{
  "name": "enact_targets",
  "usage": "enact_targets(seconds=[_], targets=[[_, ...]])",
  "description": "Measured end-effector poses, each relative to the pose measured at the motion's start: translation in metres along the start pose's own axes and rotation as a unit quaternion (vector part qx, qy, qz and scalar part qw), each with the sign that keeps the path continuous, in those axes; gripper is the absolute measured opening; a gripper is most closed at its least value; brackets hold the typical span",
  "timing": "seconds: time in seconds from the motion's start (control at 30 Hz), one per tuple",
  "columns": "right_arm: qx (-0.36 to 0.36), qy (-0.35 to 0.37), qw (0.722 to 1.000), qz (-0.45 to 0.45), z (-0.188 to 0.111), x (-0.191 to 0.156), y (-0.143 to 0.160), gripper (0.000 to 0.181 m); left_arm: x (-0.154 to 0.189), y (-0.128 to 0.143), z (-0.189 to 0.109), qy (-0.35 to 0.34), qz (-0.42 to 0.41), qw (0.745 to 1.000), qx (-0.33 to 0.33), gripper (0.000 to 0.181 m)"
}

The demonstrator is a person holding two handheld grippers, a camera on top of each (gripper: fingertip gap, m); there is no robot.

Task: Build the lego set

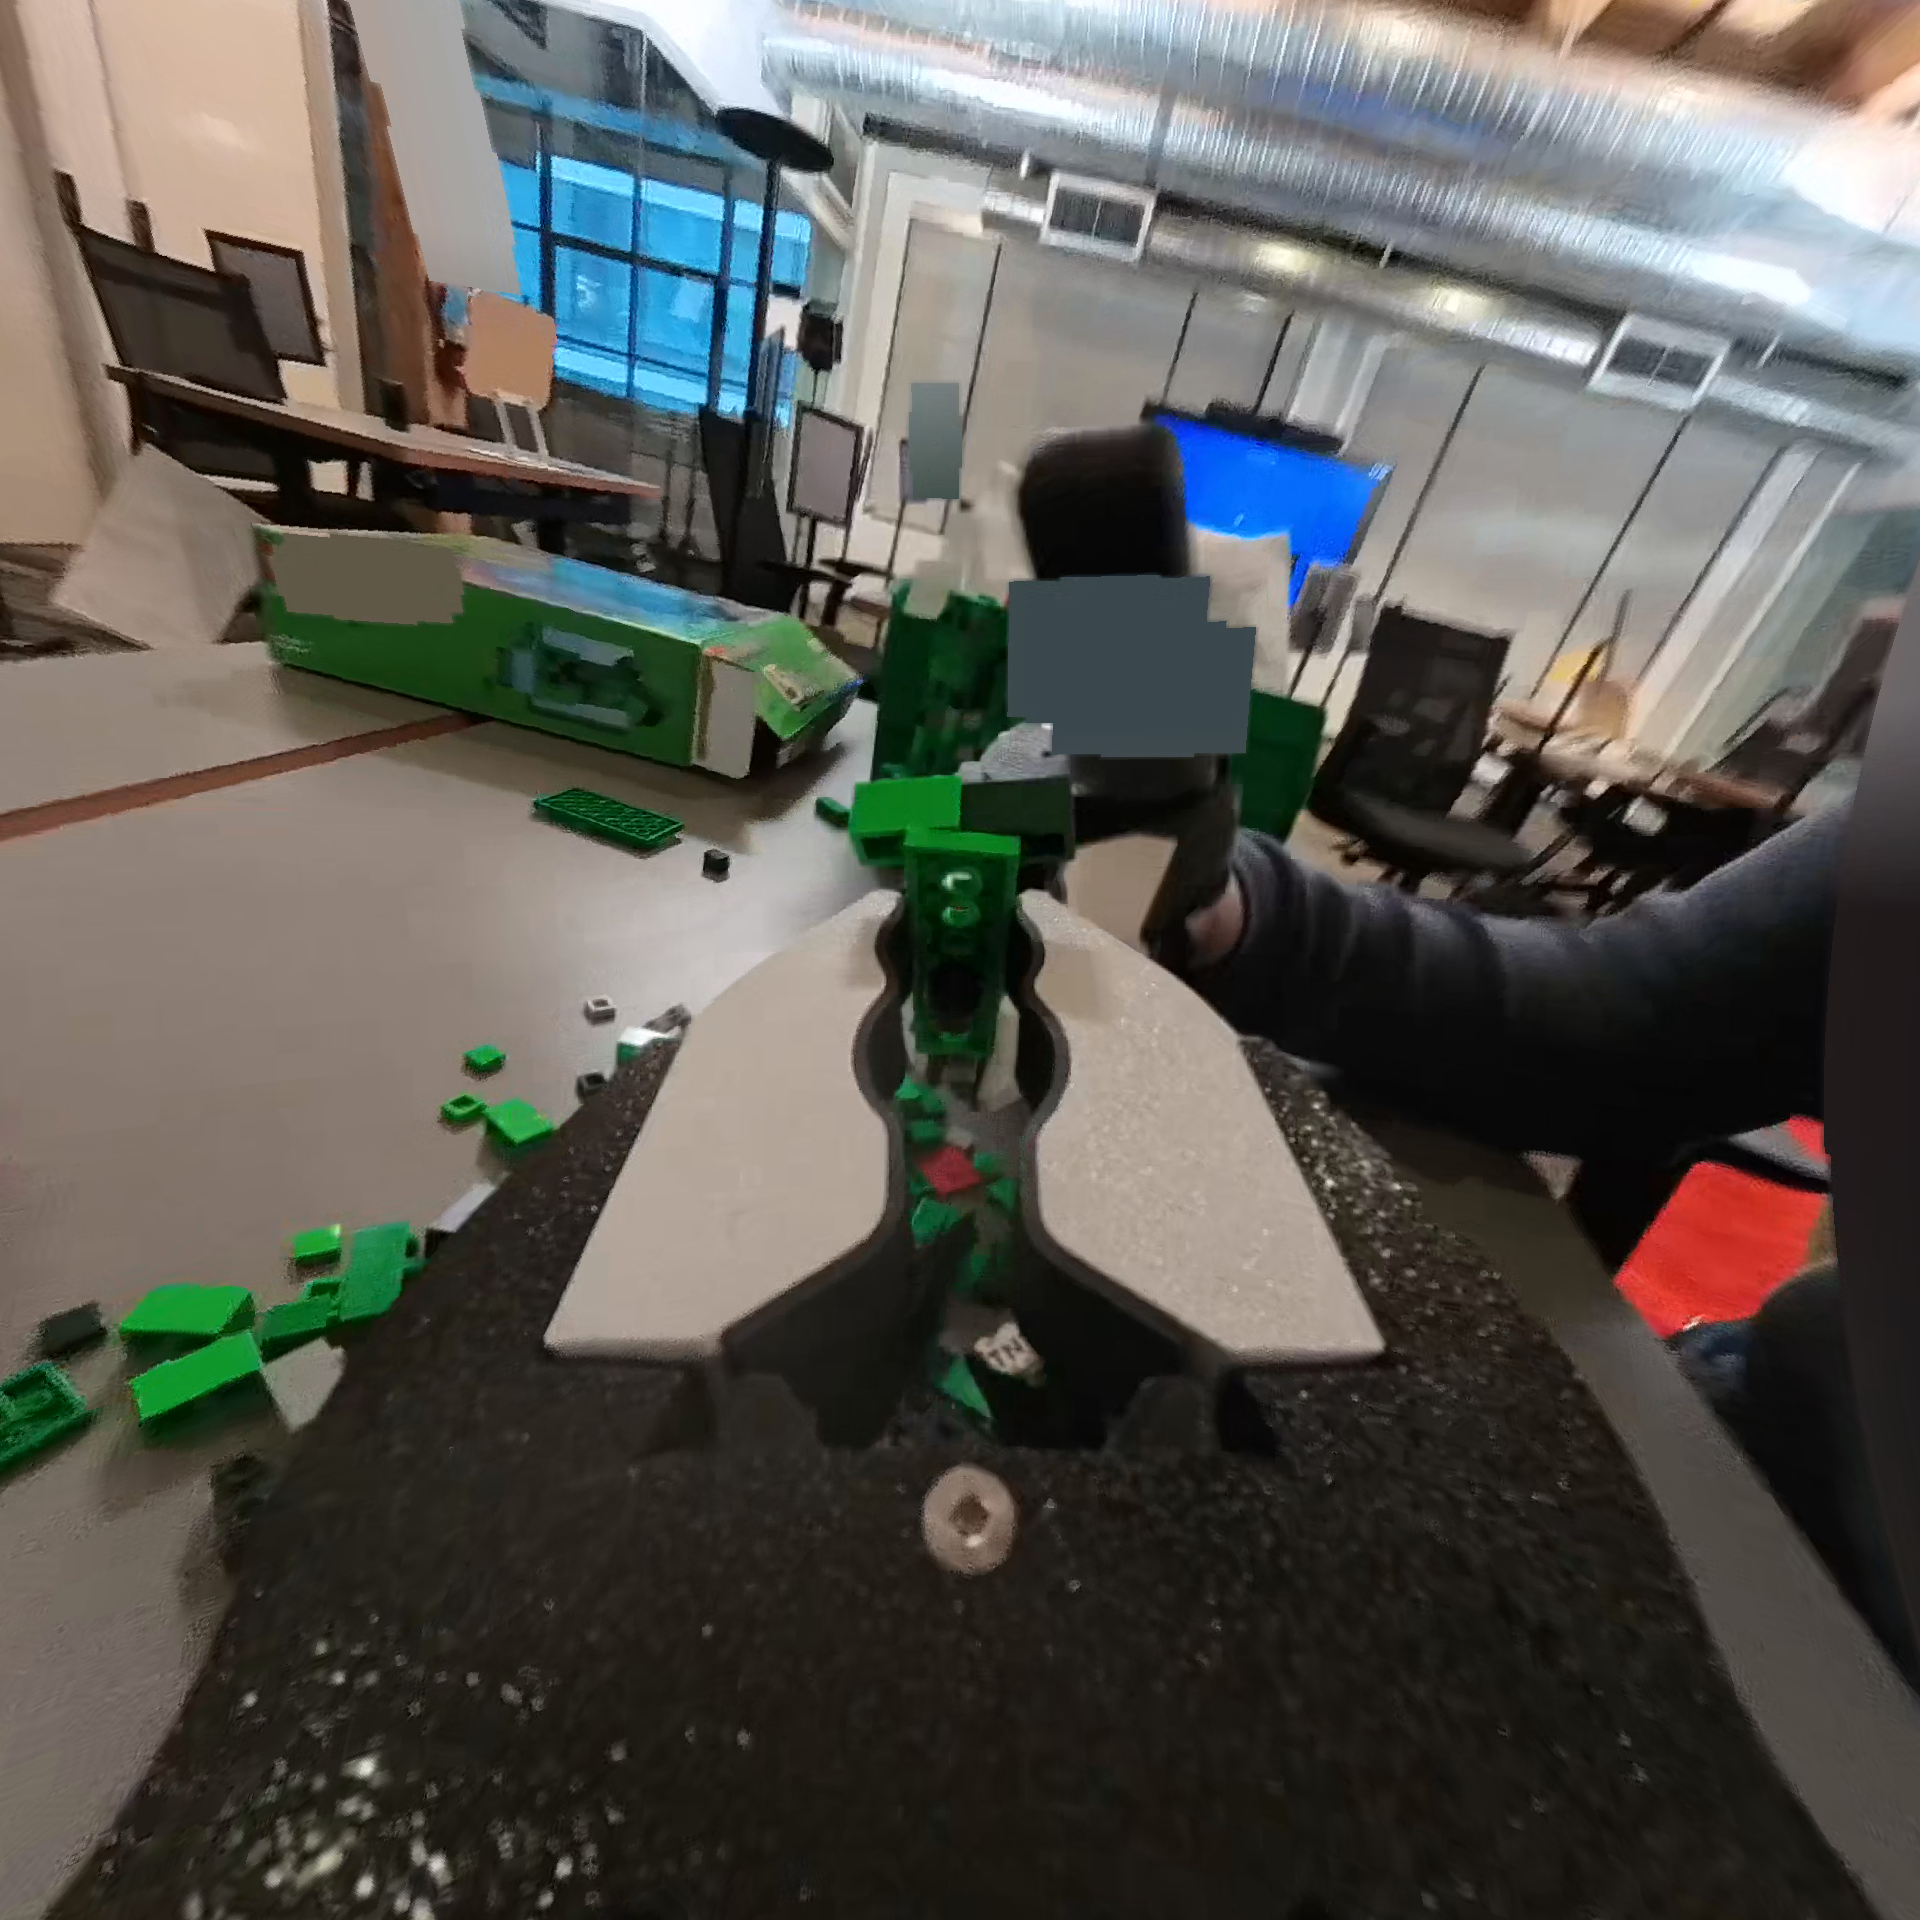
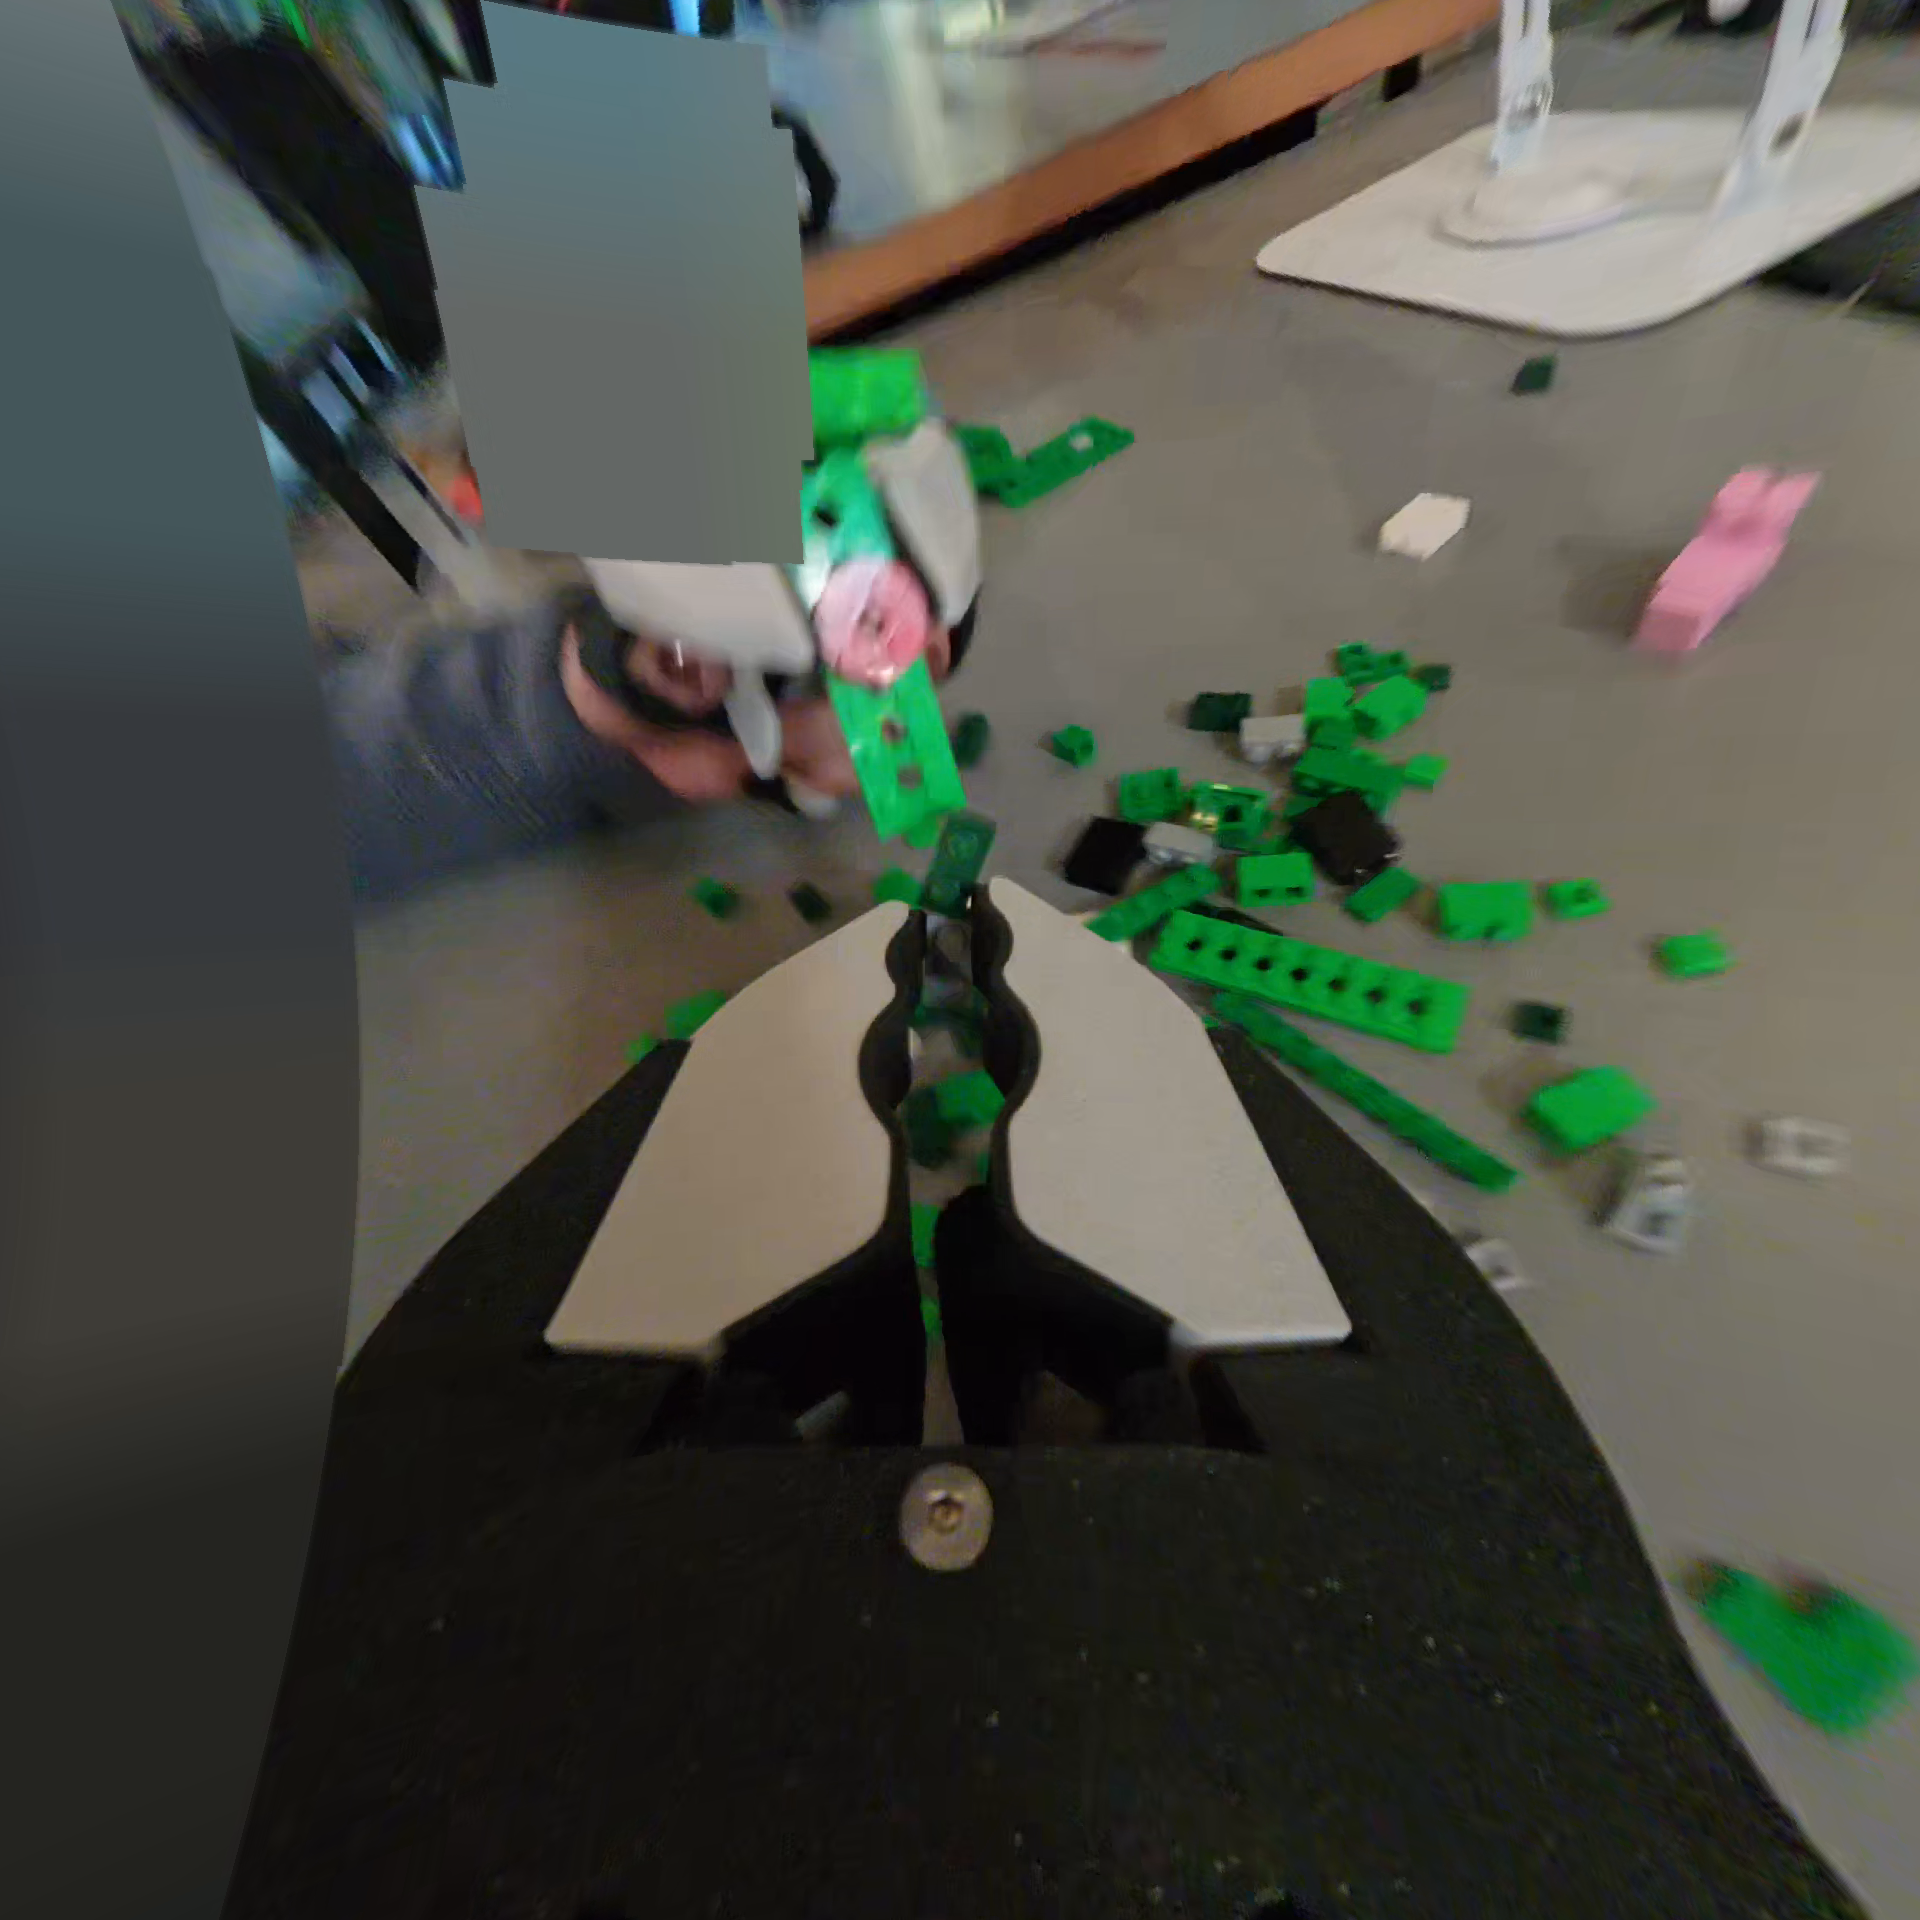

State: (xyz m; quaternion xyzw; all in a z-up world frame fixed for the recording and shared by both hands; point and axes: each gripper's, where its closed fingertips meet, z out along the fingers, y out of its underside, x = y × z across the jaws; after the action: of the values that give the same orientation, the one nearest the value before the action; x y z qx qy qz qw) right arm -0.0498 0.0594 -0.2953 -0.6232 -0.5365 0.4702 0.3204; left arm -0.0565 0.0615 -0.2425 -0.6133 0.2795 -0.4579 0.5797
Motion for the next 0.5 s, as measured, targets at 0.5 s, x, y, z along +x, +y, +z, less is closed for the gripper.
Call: enact_targets(seconds=[0.5], targets=[[0.007, 0.041, 0.999, -0.023, 0.005, 0.01, -0.001, 0.041, -0.022, 0.006, -0.007, -0.056, -0.029, 0.998, -0.024, 0.016]])
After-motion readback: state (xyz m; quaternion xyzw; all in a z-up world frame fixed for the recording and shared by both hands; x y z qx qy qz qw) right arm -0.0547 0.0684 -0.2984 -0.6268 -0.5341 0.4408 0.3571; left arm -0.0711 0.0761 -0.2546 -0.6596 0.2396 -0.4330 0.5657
